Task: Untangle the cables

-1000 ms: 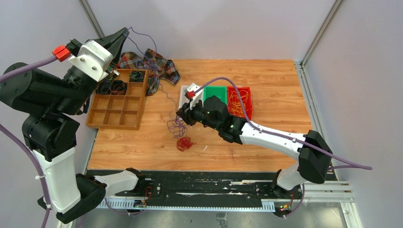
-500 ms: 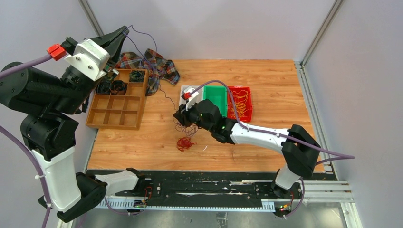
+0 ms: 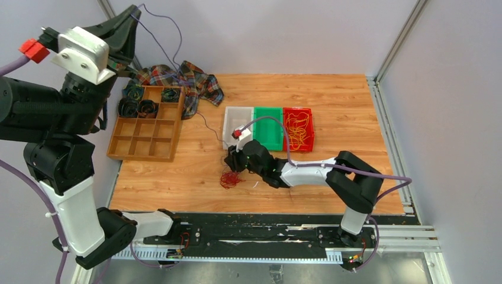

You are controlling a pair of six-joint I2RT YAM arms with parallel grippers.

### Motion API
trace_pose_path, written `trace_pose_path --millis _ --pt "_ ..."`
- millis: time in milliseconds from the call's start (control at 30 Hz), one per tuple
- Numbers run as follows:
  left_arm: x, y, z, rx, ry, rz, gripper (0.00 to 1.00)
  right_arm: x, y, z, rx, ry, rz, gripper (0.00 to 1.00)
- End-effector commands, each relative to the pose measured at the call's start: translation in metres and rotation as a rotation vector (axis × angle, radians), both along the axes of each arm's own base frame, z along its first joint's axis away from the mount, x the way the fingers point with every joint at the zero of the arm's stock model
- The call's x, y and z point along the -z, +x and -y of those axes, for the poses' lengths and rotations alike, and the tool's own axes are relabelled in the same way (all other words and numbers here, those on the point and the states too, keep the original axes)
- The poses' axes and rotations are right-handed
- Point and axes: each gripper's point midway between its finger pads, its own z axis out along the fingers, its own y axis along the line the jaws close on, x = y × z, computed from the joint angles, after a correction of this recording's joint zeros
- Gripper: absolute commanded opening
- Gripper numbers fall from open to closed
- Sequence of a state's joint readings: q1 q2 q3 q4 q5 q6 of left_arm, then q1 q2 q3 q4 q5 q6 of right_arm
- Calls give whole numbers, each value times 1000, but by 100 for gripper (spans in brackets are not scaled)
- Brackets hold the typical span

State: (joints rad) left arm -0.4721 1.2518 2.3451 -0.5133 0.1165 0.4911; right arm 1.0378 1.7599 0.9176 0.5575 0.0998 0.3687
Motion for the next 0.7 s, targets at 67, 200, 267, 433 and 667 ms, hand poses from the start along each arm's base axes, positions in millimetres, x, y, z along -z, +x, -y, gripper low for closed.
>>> trace_pose_path --millis 67,200,267,433,667 --pt "-60 -20 -35 -85 -220 202 0 21 1 15 100 42 -62 34" --pt "-84 -32 -50 -125 -294 310 0 39 -6 25 122 30 -106 36" --pt "-90 -35 -50 -116 -301 333 0 45 -9 28 130 30 -122 37" --pt "-68 -21 -25 -43 -207 248 0 14 -12 28 102 79 -94 47" --pt "-9 7 1 -1 -94 94 0 -73 -10 33 81 128 14 63"
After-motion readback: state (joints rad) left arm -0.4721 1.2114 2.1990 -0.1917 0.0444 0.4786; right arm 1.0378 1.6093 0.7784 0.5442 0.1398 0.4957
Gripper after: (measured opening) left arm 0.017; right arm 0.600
